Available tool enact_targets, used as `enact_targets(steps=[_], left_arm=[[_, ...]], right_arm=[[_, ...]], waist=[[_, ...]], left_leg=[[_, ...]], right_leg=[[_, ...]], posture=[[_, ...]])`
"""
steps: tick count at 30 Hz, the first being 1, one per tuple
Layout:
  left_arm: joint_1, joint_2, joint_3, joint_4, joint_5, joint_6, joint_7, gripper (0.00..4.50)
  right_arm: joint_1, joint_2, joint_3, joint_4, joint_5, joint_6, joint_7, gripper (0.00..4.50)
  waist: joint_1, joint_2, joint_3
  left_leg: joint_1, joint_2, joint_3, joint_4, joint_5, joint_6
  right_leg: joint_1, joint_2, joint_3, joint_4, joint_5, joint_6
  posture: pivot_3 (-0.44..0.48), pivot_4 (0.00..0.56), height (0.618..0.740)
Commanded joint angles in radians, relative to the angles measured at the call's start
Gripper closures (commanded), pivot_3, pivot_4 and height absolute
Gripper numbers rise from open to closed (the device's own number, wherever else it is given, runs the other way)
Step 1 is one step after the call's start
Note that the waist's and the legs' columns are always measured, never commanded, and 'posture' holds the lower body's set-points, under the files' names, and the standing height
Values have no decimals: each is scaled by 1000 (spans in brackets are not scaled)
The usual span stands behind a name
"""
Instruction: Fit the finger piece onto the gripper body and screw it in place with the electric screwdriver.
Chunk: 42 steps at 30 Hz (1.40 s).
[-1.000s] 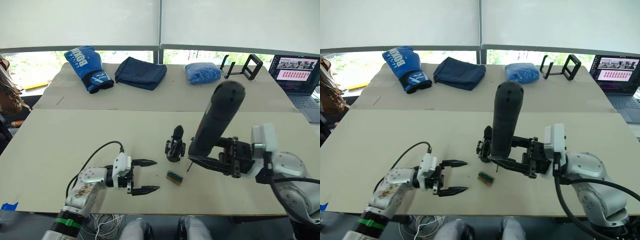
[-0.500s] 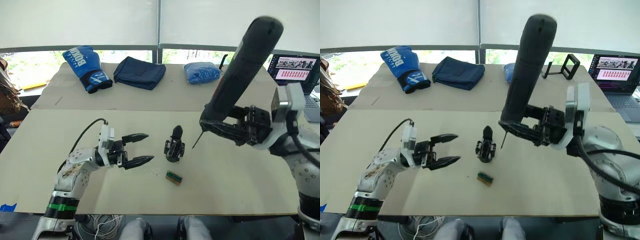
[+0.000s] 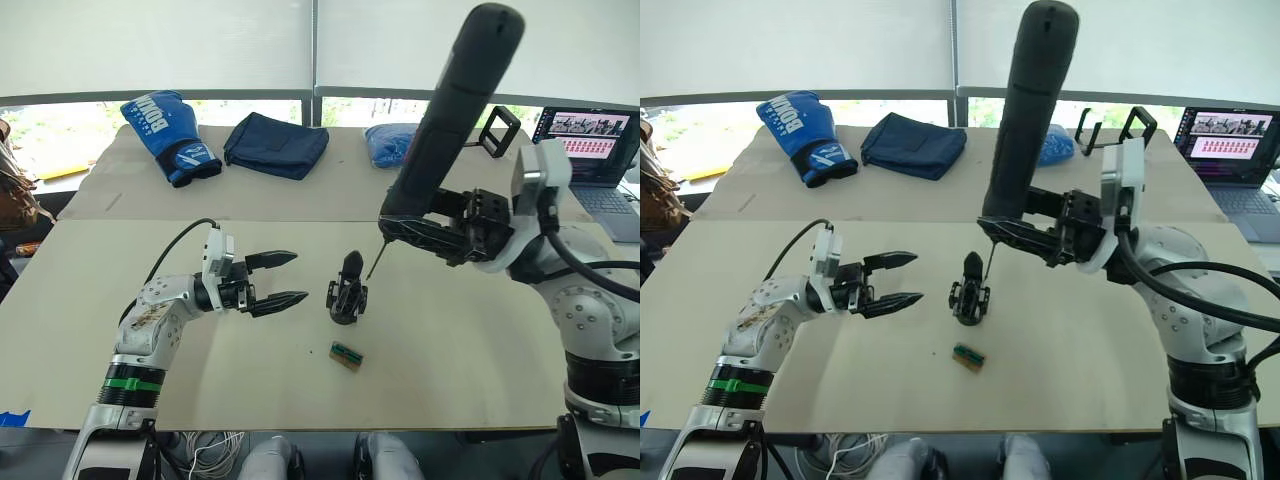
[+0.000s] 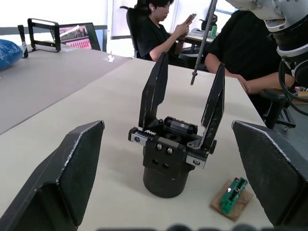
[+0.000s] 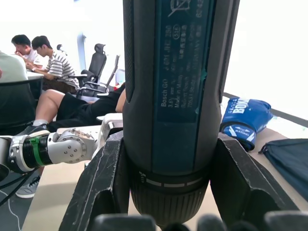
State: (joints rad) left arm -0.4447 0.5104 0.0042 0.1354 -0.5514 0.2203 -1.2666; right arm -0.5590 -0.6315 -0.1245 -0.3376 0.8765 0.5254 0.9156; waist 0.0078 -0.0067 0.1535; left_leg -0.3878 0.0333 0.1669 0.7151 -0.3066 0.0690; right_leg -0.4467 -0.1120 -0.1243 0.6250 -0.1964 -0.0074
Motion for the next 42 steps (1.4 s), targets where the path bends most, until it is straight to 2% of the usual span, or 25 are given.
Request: enact_targets(steps=[1, 12, 20, 42], left_arm=[[-29, -6, 2, 9, 15, -48, -25, 0], [-37, -53, -24, 36, 67, -113, -38, 0], [-14, -45, -64, 39, 123, -169, -67, 0], [22, -50, -86, 6, 148, -176, -57, 0]], right_arm=[[-48, 28, -5, -27, -2, -37, 5, 2593], [-66, 115, 60, -7, -91, -48, 0, 2593], [-67, 148, 97, 16, -139, -50, 15, 2593], [-36, 155, 108, 31, -174, -36, 63, 2593]], waist=[[0, 0, 0], [-2, 0, 0], [-9, 0, 0], [-15, 0, 0]], left_leg=[[0, 0, 0, 0, 0, 0], [0, 0, 0, 0, 0, 0], [0, 0, 0, 0, 0, -1], [0, 0, 0, 0, 0, -1]], right_leg=[[0, 0, 0, 0, 0, 0], [0, 0, 0, 1, 0, 0], [0, 0, 0, 1, 0, 0], [0, 0, 0, 1, 0, 0]], posture=[[0, 150, 740], [0, 150, 740], [0, 150, 740], [0, 150, 740]])
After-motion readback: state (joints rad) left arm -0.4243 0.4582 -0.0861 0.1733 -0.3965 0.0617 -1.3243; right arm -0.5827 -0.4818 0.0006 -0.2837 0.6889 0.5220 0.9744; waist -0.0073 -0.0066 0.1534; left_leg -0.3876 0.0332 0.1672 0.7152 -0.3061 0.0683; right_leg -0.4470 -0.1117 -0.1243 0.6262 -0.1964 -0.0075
